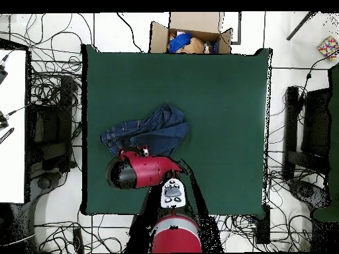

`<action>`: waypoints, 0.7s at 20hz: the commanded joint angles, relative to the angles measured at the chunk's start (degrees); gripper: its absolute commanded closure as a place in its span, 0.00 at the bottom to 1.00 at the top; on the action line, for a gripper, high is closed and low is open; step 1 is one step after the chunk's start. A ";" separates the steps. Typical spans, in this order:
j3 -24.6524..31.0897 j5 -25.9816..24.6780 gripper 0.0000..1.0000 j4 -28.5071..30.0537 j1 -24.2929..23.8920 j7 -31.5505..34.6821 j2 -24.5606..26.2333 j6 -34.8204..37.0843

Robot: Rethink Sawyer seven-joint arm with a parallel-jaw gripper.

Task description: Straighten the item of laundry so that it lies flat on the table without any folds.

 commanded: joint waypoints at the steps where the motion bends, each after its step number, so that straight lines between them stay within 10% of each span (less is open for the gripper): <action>1: 1.86 0.57 0.00 -1.89 -1.15 7.74 2.32 1.60; 14: 1.28 1.65 0.00 -2.66 1.50 9.54 5.02 -0.48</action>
